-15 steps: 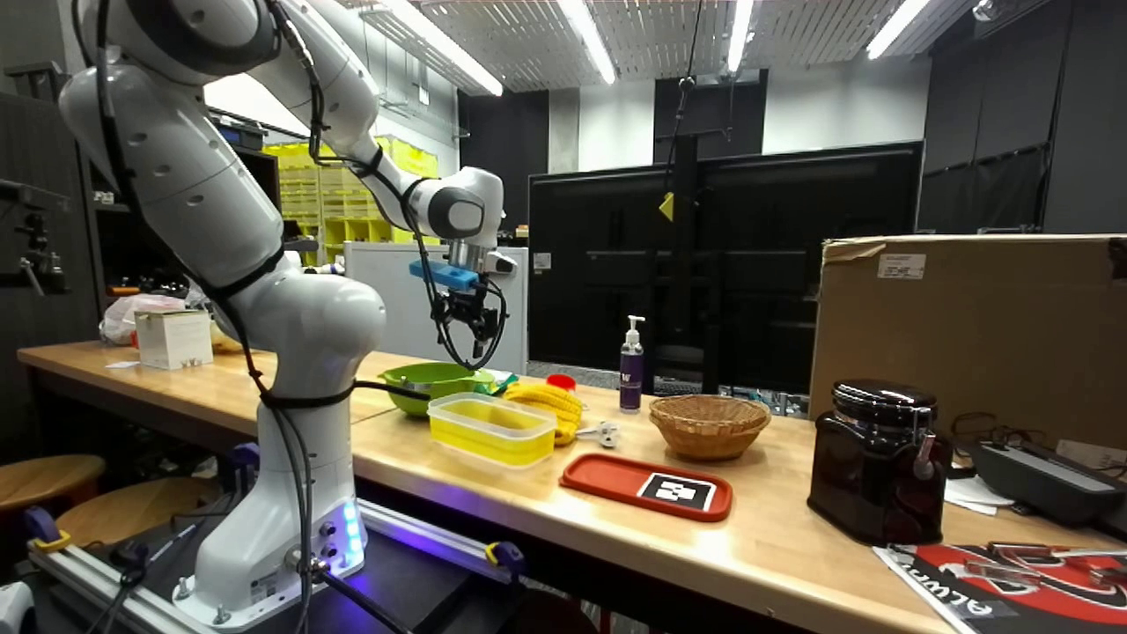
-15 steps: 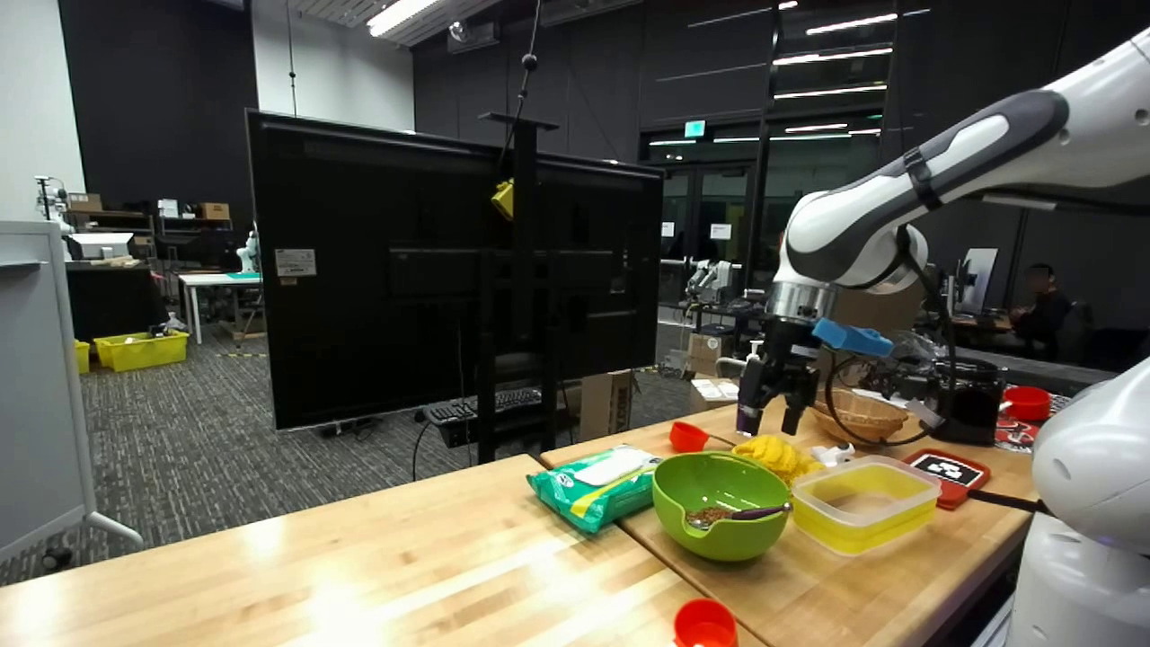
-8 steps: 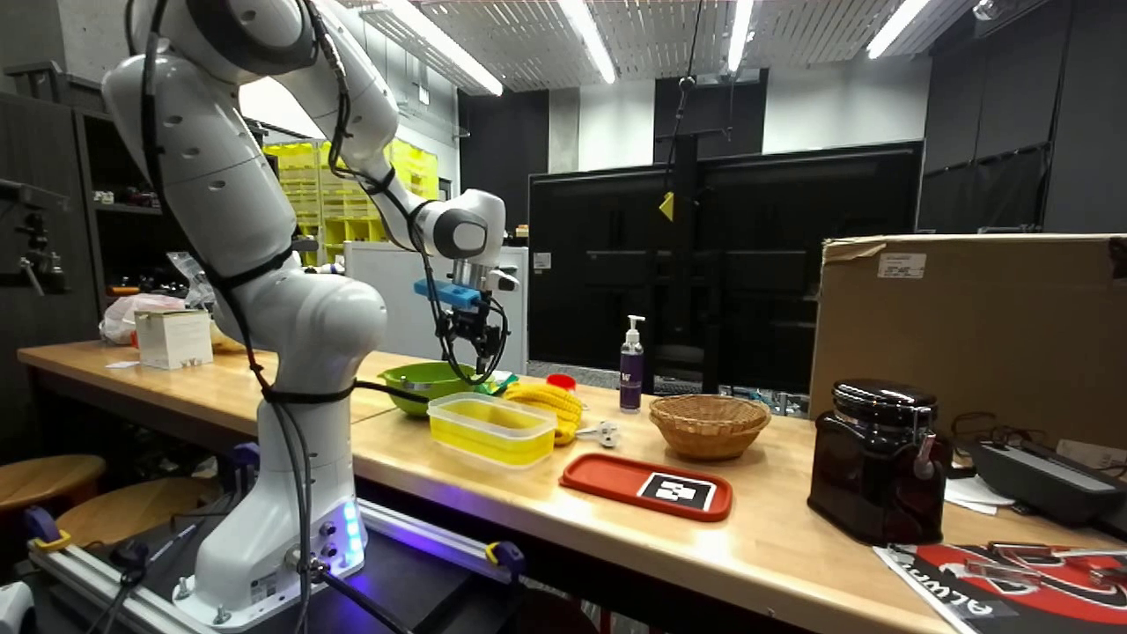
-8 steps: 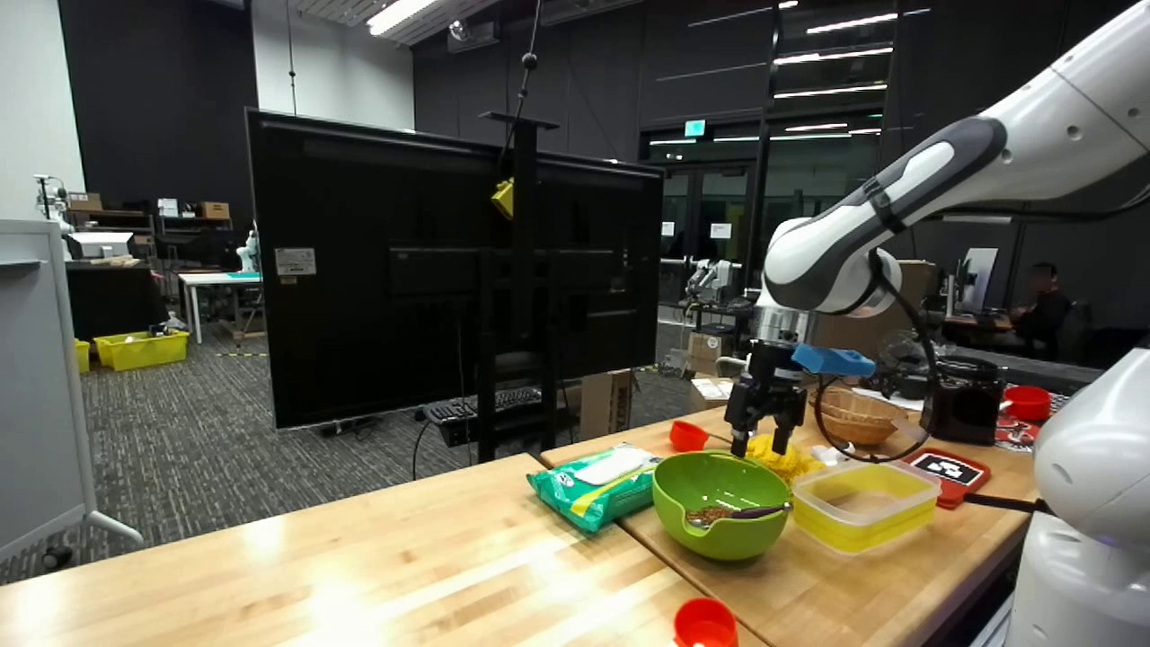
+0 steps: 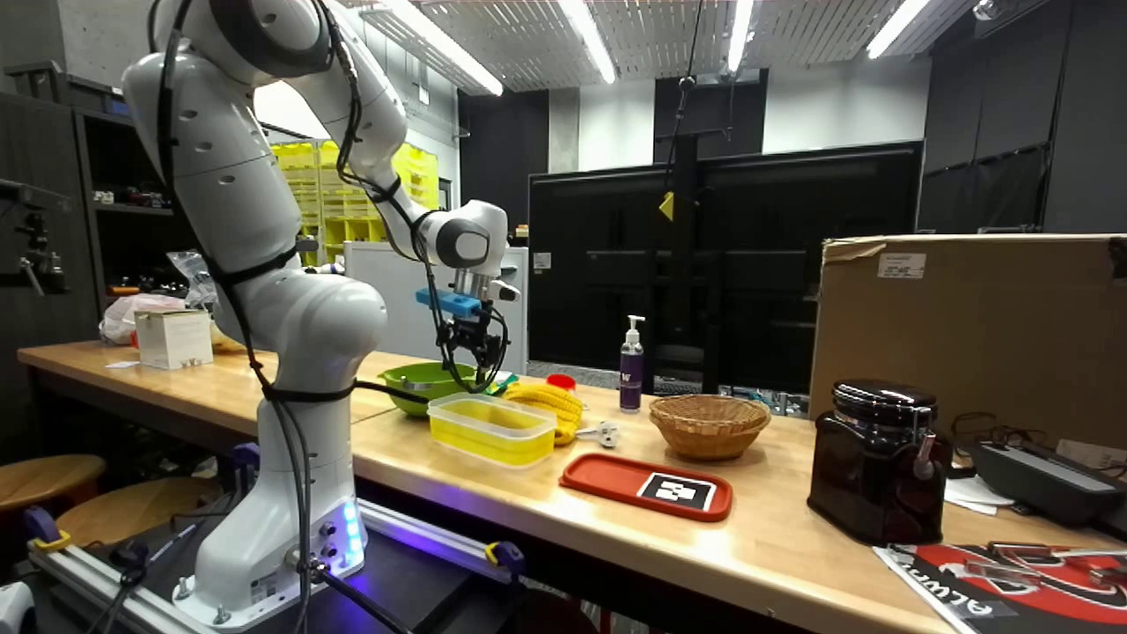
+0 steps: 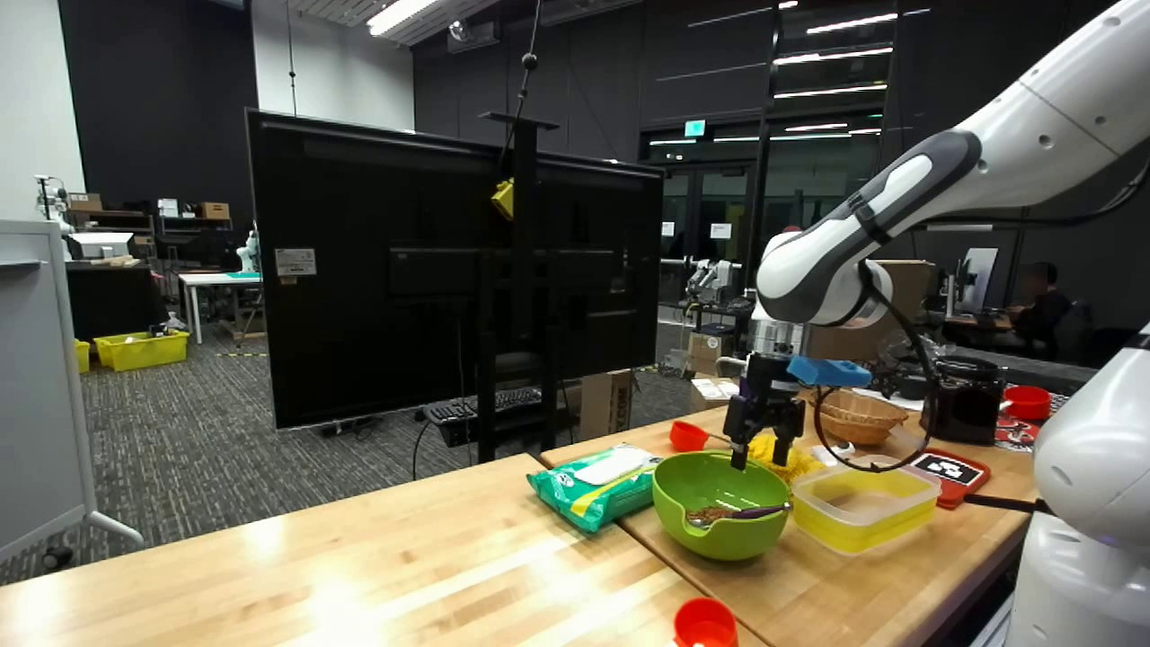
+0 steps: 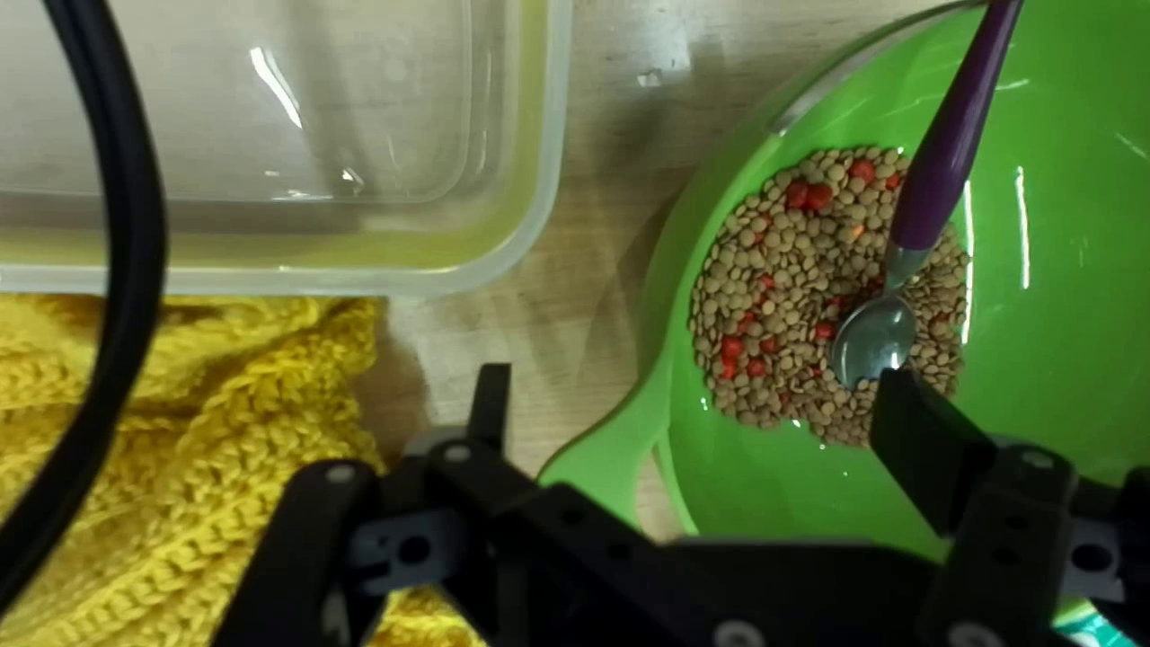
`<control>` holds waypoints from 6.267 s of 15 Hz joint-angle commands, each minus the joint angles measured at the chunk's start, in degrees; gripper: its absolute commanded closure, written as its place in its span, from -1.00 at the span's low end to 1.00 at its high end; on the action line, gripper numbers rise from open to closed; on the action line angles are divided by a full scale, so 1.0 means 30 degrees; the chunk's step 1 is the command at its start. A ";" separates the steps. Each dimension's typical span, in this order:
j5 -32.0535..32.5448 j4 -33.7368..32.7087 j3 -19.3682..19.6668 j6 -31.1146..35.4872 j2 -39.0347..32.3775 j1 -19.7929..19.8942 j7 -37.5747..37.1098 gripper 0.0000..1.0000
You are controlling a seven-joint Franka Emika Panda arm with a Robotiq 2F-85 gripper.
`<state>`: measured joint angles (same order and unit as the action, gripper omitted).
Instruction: Move the green bowl to the left
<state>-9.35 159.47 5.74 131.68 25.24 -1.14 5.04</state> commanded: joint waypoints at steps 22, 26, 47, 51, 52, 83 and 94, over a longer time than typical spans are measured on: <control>-0.2820 -0.1308 0.0126 0.0467 -0.3051 -0.0079 0.0871 -1.00; -0.3202 -0.1363 0.0078 0.0650 -0.3298 -0.0027 0.1075 -0.36; -0.2569 -0.3087 -0.0590 -0.1341 -0.2859 -0.0443 0.1472 0.96; -0.2699 -0.3675 -0.0661 -0.1664 -0.2649 -0.0480 0.1648 0.96; -0.2729 -0.3741 -0.0696 -0.1667 -0.2541 -0.0504 0.1664 0.96; -0.3916 -1.0276 -0.3041 -0.2942 -0.7002 -0.2991 0.4692 0.96; -0.4664 -1.2888 -0.4972 -0.2934 -1.0557 -0.2946 0.4060 0.96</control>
<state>-21.46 123.78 -7.70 124.19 -4.03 -10.22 17.55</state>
